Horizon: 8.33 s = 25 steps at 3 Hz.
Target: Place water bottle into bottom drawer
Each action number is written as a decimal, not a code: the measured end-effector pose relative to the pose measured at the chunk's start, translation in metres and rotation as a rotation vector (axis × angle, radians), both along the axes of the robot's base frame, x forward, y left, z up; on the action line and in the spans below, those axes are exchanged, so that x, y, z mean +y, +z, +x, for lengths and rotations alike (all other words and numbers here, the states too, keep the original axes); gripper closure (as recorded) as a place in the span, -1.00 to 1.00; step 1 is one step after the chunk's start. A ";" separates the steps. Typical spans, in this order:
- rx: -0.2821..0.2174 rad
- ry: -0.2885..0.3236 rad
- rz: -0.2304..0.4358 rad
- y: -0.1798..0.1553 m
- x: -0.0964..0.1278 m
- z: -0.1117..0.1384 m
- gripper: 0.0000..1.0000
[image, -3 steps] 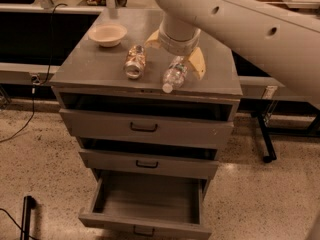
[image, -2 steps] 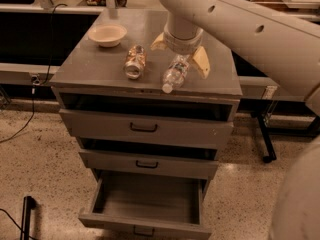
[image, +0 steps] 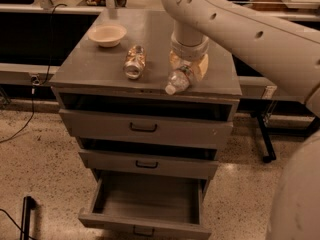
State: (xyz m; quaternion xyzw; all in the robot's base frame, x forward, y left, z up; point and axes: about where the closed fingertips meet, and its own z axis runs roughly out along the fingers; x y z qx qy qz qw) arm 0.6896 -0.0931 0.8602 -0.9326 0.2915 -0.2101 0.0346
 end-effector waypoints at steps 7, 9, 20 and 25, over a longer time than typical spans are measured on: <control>0.034 -0.530 0.336 0.057 -0.031 -0.087 1.00; 0.048 -0.758 0.261 0.017 -0.058 -0.126 1.00; 0.752 -0.864 1.133 -0.292 0.050 -0.196 1.00; 0.563 -0.813 1.341 -0.448 0.019 -0.166 1.00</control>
Offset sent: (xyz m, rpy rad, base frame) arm -0.0512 0.0007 0.0019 0.1097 0.0174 0.0369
